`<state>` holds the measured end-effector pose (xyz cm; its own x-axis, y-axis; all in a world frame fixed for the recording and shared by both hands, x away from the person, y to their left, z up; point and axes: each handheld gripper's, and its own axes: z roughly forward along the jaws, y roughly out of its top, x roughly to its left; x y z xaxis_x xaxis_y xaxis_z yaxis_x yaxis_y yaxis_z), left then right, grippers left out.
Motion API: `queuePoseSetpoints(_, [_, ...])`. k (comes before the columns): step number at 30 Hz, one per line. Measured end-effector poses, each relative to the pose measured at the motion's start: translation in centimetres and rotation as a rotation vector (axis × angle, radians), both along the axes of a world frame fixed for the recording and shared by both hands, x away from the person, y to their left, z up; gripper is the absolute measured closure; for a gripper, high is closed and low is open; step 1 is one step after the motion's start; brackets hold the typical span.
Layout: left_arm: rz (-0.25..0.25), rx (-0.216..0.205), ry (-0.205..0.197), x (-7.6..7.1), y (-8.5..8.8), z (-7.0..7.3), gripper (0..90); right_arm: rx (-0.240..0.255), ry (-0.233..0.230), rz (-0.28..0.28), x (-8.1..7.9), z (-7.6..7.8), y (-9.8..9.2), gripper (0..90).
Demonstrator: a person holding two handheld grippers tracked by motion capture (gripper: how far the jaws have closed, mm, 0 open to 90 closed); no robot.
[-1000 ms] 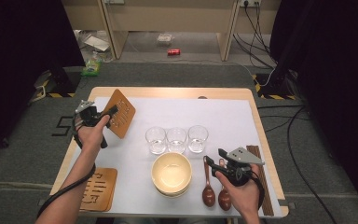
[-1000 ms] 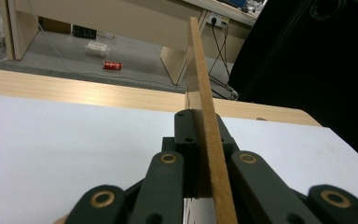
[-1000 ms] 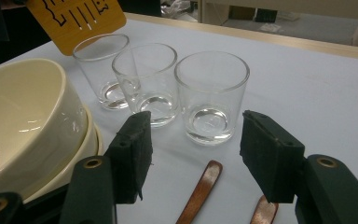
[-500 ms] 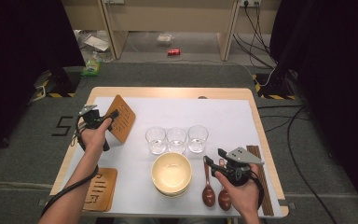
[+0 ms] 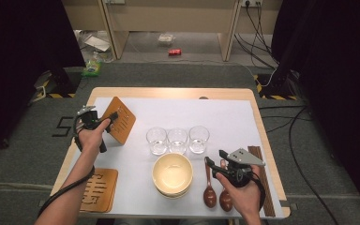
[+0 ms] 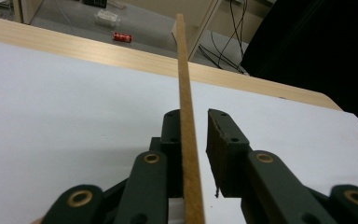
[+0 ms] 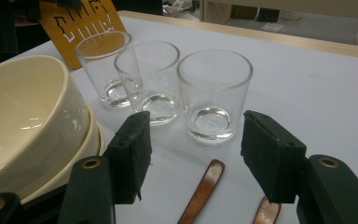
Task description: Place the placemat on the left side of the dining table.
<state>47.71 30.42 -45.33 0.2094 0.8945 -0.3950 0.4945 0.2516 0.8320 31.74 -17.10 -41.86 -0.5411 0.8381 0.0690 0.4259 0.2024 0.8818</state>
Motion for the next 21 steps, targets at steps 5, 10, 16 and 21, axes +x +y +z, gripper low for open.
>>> queuePoseSetpoints(5, [0.001, -0.004, 0.017, 0.0, 0.7, -0.3, 69.4, -0.002, 0.001, 0.004, 0.0, -0.1, 0.1, 42.8])
queuePoseSetpoints(10, [0.000, -0.001, 0.035, -0.1, 1.8, -0.8, 64.7, -0.003, 0.003, 0.002, 0.0, -0.2, 0.2, 42.8])
queuePoseSetpoints(16, [0.019, -0.005, 0.047, -0.2, 2.9, -1.1, 59.4, -0.005, 0.008, 0.009, 0.0, -0.4, 0.4, 42.8])
queuePoseSetpoints(21, [0.025, 0.011, 0.061, -0.3, 3.7, -1.5, 56.3, -0.008, 0.012, 0.010, 0.1, -0.5, 0.5, 42.7])
